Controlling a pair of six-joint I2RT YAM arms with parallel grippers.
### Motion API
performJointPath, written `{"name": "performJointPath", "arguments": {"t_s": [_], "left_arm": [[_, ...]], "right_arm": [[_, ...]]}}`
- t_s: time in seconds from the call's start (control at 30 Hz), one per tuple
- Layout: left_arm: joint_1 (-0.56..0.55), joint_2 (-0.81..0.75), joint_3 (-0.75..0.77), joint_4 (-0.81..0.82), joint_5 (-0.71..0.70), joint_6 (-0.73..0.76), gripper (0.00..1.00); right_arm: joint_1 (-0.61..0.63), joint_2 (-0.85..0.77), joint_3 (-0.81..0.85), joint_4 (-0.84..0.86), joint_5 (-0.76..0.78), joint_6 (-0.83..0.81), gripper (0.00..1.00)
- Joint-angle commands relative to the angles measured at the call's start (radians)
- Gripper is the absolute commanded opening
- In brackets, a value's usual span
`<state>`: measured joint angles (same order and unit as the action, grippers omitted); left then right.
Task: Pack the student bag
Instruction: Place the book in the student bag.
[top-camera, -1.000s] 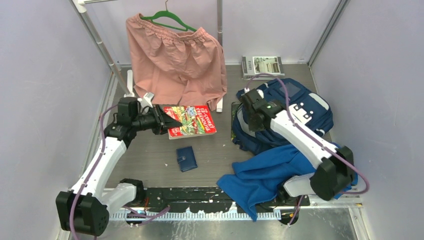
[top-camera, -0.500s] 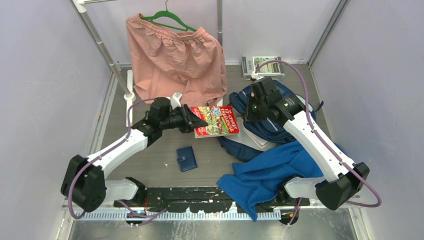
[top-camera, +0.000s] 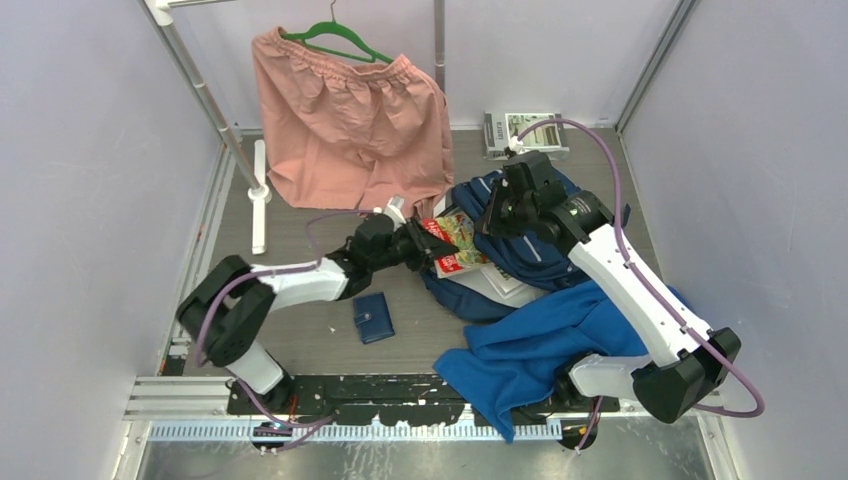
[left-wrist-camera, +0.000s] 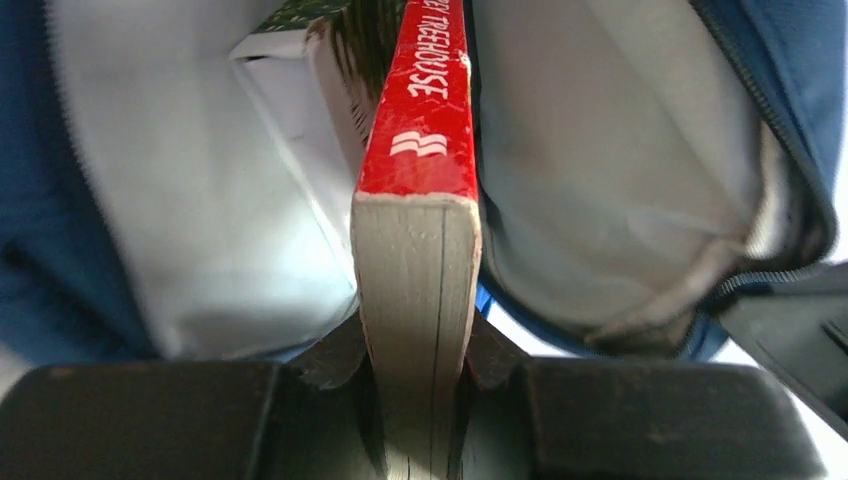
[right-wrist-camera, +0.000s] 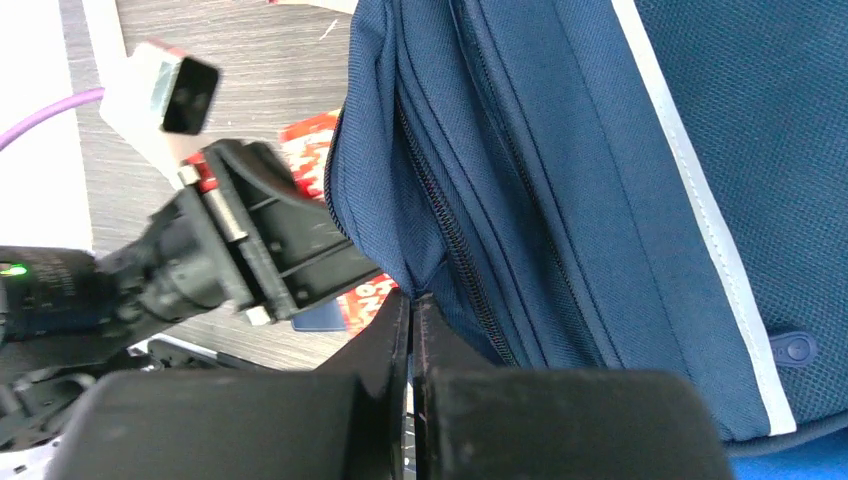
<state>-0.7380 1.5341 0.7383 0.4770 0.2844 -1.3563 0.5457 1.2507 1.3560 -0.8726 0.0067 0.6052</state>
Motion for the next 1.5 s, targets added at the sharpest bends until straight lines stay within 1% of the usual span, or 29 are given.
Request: {"name": "performJointPath", "arguments": {"t_s": [0.0, 0.07, 0.1, 0.23, 0.33, 0.4, 0.47, 0.5, 0.6, 0.67, 0.7, 0.73, 0.77, 0.9, 0.97, 1.03, 1.13, 1.23, 1.33, 1.47], "left_arm": [[-0.069, 0.124, 0.124, 0.289, -0.083, -0.06, 0.0], [-0.093, 0.195, 0.146, 0.383, -0.114, -0.093, 0.0], [-0.104, 0.225, 0.166, 0.403, -0.122, -0.1, 0.0], [-0.146, 0.338, 0.26, 0.39, -0.158, -0.111, 0.0], [-0.156, 0.407, 0.315, 0.369, -0.153, -0.157, 0.0], [-0.159, 0.446, 0.343, 0.37, -0.144, -0.174, 0.04], [-0.159, 0.482, 0.393, 0.366, -0.114, -0.183, 0.14], [-0.159, 0.5, 0.425, 0.353, -0.095, -0.183, 0.22], [-0.16, 0.528, 0.499, 0.295, -0.035, -0.172, 0.5], [-0.161, 0.52, 0.493, 0.289, -0.021, -0.169, 0.62], [-0.16, 0.509, 0.479, 0.281, -0.024, -0.17, 0.79], [-0.159, 0.489, 0.459, 0.267, -0.029, -0.173, 0.91], [-0.158, 0.471, 0.437, 0.256, -0.038, -0.173, 0.95], [-0.154, 0.41, 0.381, 0.214, -0.006, -0.156, 0.97], [-0.155, 0.369, 0.358, 0.166, 0.01, -0.128, 0.98], [-0.154, 0.325, 0.356, 0.076, 0.005, -0.078, 0.98], [-0.153, 0.276, 0.394, -0.101, -0.001, -0.001, 0.99], [-0.153, 0.252, 0.438, -0.233, 0.0, 0.052, 0.99], [-0.153, 0.235, 0.443, -0.297, 0.015, 0.074, 0.99], [-0.152, 0.184, 0.401, -0.359, 0.036, 0.097, 0.99]], "right_arm": [[0.003, -0.066, -0.008, 0.16, -0.056, 0.07, 0.01], [0.003, -0.074, -0.021, 0.177, -0.055, 0.084, 0.01], [0.003, -0.077, -0.026, 0.178, -0.052, 0.088, 0.01], [0.003, -0.09, -0.043, 0.189, -0.045, 0.101, 0.01], [0.002, -0.1, -0.031, 0.17, -0.019, 0.089, 0.01], [0.002, -0.106, -0.026, 0.162, -0.01, 0.072, 0.01], [0.002, -0.104, -0.015, 0.143, 0.016, 0.06, 0.01], [0.003, -0.103, -0.014, 0.136, 0.026, 0.058, 0.01], [0.002, -0.111, -0.015, 0.122, 0.053, 0.054, 0.01], [0.003, -0.119, -0.018, 0.118, 0.076, 0.053, 0.01], [0.003, -0.123, -0.018, 0.113, 0.089, 0.051, 0.01], [0.002, -0.128, -0.018, 0.11, 0.101, 0.048, 0.01], [0.001, -0.131, -0.017, 0.107, 0.111, 0.044, 0.01], [0.001, -0.125, -0.006, 0.088, 0.146, 0.025, 0.01], [0.001, -0.125, -0.004, 0.08, 0.166, 0.016, 0.01], [0.0, -0.126, -0.006, 0.074, 0.189, 0.013, 0.01], [0.001, -0.119, -0.005, 0.064, 0.21, 0.001, 0.01], [0.0, -0.116, -0.006, 0.061, 0.219, 0.0, 0.01], [0.0, -0.122, -0.005, 0.058, 0.232, -0.002, 0.01], [0.0, -0.127, 0.001, 0.032, 0.275, -0.022, 0.01]]}}
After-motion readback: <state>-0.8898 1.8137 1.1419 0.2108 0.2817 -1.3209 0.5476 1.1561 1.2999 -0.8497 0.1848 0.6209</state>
